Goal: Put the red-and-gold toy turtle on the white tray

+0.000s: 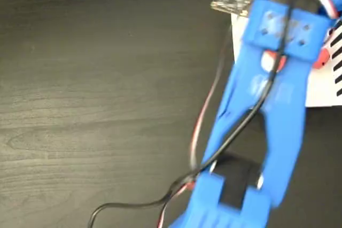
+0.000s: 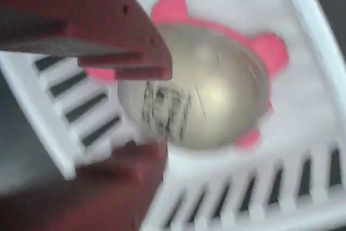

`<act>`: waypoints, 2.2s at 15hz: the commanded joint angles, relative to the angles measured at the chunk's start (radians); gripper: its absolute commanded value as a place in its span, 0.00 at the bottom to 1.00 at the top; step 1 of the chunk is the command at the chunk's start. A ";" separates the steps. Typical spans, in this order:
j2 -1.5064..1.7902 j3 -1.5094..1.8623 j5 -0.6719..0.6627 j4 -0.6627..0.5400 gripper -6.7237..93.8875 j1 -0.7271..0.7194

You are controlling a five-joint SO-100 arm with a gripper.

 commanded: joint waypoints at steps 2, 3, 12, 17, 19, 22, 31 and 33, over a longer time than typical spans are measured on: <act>0.365 0.256 0.002 -0.138 0.06 -0.114; 0.457 0.383 0.005 -0.219 0.06 -0.179; 1.376 1.644 0.018 -0.588 0.06 -0.534; 1.859 1.970 -0.008 -0.385 0.06 -0.584; 2.003 1.997 0.005 -0.311 0.06 -0.575; 2.034 2.003 0.018 -0.304 0.06 -0.566; 2.043 2.006 0.035 -0.302 0.06 -0.541; 2.043 2.006 0.035 -0.302 0.06 -0.541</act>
